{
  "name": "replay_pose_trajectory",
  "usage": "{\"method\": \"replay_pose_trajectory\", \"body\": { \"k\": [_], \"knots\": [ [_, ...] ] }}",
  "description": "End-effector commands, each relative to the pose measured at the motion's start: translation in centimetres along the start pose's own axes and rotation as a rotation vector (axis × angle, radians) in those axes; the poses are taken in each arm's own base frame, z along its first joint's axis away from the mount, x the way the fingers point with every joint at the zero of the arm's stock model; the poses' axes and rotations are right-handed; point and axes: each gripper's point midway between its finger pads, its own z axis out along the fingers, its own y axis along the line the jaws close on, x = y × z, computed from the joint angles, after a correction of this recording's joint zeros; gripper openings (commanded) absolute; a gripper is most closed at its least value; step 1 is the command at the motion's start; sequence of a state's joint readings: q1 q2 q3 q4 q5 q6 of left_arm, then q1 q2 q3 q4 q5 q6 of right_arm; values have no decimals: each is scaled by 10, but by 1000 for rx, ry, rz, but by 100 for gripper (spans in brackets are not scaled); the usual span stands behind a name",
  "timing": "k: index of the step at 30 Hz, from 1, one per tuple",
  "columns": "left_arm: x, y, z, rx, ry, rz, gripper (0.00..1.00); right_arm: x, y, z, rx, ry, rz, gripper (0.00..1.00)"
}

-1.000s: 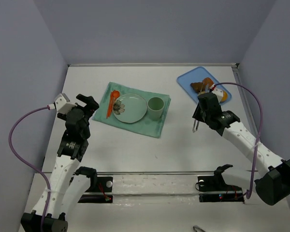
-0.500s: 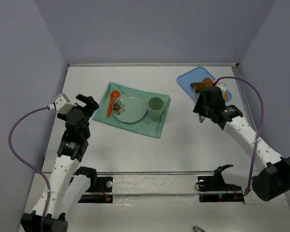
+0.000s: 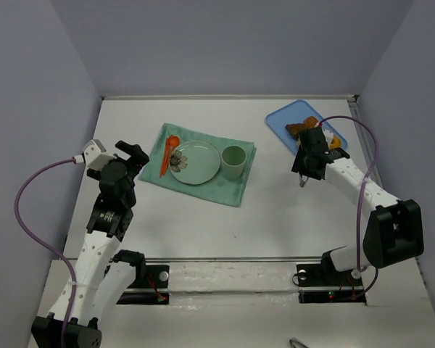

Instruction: Place the bread

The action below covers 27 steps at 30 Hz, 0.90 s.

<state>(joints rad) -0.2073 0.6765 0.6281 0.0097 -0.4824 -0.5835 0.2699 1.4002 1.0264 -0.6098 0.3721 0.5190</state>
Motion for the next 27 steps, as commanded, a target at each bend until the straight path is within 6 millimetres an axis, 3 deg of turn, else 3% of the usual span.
{"method": "replay_pose_trajectory", "body": {
  "k": [1,6,10,14,18,22,26,27],
  "knots": [
    [-8,-1,3,3,-37,-7,99,-39,14,-2,-59,-99,41,55],
    [-8,-2,2,9,-37,-8,99,-41,12,14,-57,-96,54,53],
    [-7,-3,3,14,-36,-7,99,-46,23,17,-114,-113,28,53],
    [-6,-3,3,14,-33,-5,99,-52,22,21,-108,-122,25,52],
    [-7,-4,3,16,-34,-7,99,-54,23,20,-107,-129,37,32],
    [-8,-4,2,18,-36,-8,99,-55,10,-1,-89,-149,71,24],
    [-9,-3,1,15,-42,-16,99,-61,-8,-42,-90,-213,130,20],
    [-9,-3,1,16,-43,-17,99,-65,-10,-59,-122,-243,138,19]
  ]
}}
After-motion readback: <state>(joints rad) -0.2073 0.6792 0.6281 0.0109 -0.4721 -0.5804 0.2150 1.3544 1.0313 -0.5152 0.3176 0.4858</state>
